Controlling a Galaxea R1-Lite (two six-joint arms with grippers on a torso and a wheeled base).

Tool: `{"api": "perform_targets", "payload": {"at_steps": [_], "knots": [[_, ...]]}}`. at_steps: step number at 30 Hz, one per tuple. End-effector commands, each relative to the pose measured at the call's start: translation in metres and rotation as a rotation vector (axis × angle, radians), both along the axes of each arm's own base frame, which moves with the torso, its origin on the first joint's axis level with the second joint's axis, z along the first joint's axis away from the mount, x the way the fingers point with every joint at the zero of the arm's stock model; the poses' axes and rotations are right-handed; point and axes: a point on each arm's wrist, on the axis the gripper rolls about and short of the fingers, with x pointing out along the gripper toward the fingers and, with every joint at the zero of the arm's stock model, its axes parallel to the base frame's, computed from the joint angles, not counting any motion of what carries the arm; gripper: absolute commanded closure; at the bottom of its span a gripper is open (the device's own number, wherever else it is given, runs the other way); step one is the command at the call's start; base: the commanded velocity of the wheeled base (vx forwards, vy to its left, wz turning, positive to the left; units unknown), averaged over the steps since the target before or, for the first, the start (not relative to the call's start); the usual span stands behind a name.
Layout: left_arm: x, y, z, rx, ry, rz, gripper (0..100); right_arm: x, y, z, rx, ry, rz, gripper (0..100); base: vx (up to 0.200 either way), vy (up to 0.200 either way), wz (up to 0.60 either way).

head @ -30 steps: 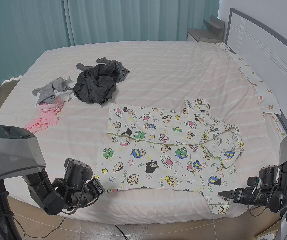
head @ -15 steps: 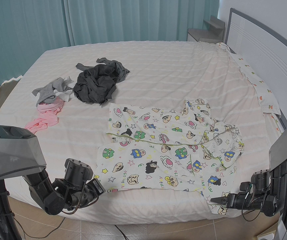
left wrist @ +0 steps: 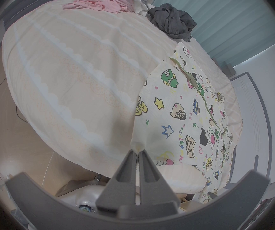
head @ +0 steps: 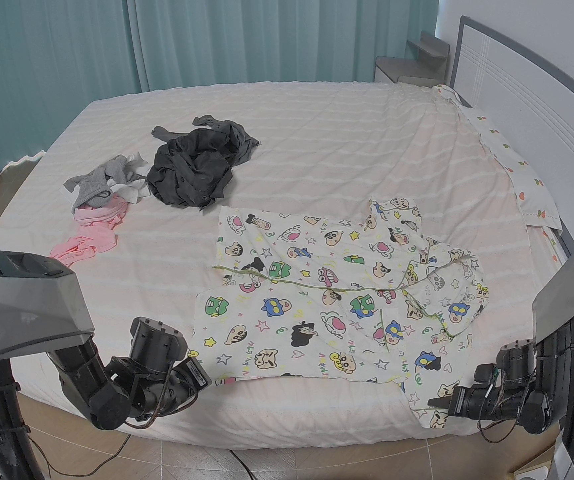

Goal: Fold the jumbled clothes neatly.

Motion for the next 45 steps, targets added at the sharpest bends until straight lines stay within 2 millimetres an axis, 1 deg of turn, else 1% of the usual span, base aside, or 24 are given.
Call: {"api": "perform_targets", "payload": {"at_steps": [1, 2, 4, 11, 13, 16, 19, 25, 32, 41, 45], "knots": [[-0.001, 0.0, -0.002, 0.004, 0.007, -0.002, 100, -0.005, -0.002, 0.003, -0.005, 0.002, -0.003, 100, 0.0, 0.0, 0.0], [-0.001, 0.0, -0.002, 0.006, 0.009, -0.003, 100, -0.008, -0.003, 0.005, -0.006, 0.005, -0.003, 100, 0.0, 0.0, 0.0], [-0.003, 0.0, -0.003, 0.014, 0.01, 0.003, 100, -0.007, -0.004, 0.008, 0.003, -0.004, -0.017, 100, 0.0, 0.0, 0.0], [-0.009, -0.001, -0.003, 0.03, 0.018, -0.001, 100, -0.008, -0.006, 0.009, -0.003, 0.015, -0.031, 100, 0.0, 0.0, 0.0], [-0.011, 0.0, -0.002, 0.029, 0.016, -0.002, 100, -0.01, -0.009, 0.016, -0.008, 0.018, -0.035, 100, 0.0, 0.0, 0.0], [-0.013, 0.0, -0.002, 0.033, 0.023, -0.005, 100, -0.014, -0.011, 0.02, -0.008, 0.042, -0.038, 100, 0.0, 0.0, 0.0], [-0.019, 0.0, -0.005, 0.04, 0.042, -0.016, 100, -0.019, -0.012, 0.019, -0.025, 0.089, -0.015, 100, 0.0, 0.0, 0.0], [-0.025, 0.001, -0.007, 0.046, 0.06, -0.021, 100, -0.023, -0.012, 0.017, -0.033, 0.124, -0.007, 100, 0.0, 0.0, 0.0], [-0.033, 0.004, -0.008, 0.054, 0.084, -0.022, 100, -0.034, -0.012, 0.03, -0.021, 0.167, 0.02, 100, 0.0, 0.0, 0.0], [-0.044, 0.01, -0.012, 0.068, 0.127, -0.022, 100, -0.039, -0.013, 0.029, -0.03, 0.219, 0.026, 100, 0.0, 0.0, 0.0], [-0.051, 0.008, -0.013, 0.072, 0.129, -0.043, 100, -0.041, -0.013, 0.028, -0.042, 0.232, 0.041, 100, 0.0, 0.0, 0.0]]}}
